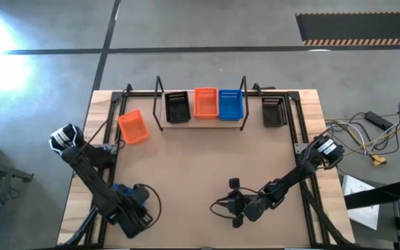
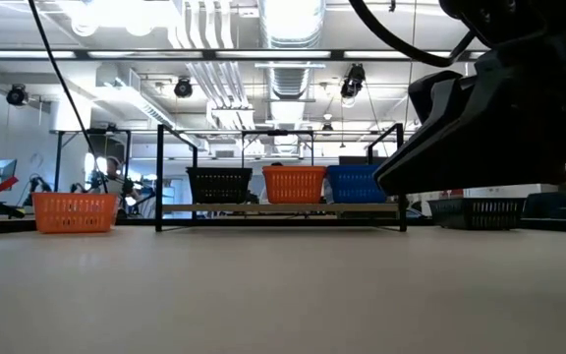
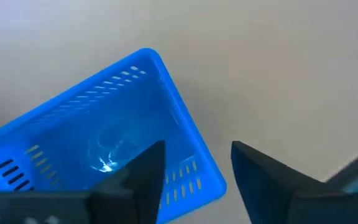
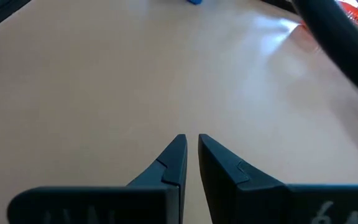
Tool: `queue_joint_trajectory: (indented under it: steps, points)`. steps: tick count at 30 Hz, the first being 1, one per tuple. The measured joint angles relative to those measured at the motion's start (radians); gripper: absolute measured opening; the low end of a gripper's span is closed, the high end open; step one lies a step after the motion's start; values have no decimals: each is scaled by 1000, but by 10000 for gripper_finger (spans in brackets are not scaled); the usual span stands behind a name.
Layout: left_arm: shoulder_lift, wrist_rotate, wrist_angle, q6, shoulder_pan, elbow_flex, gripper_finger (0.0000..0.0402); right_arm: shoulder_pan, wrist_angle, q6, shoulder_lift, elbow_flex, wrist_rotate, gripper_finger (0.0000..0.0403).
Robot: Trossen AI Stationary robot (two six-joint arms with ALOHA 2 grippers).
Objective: Stack baskets on shelf by color
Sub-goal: Stack the blue bin on the blue bins on the shelf
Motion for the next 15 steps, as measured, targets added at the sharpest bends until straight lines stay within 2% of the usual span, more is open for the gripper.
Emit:
queue_joint_trajectory:
  steps: [5,8,11,15]
  points:
    - [28,-2,3,-80,10,-38,219,0,2,0,0,0,0,34]
    - [46,0,19,-94,10,-47,222,0,15,-2,0,0,0,34]
    - [64,1,54,-83,17,-47,198,0,25,-12,0,0,0,34]
    - [92,4,90,-40,22,-47,130,0,25,-14,0,0,0,34]
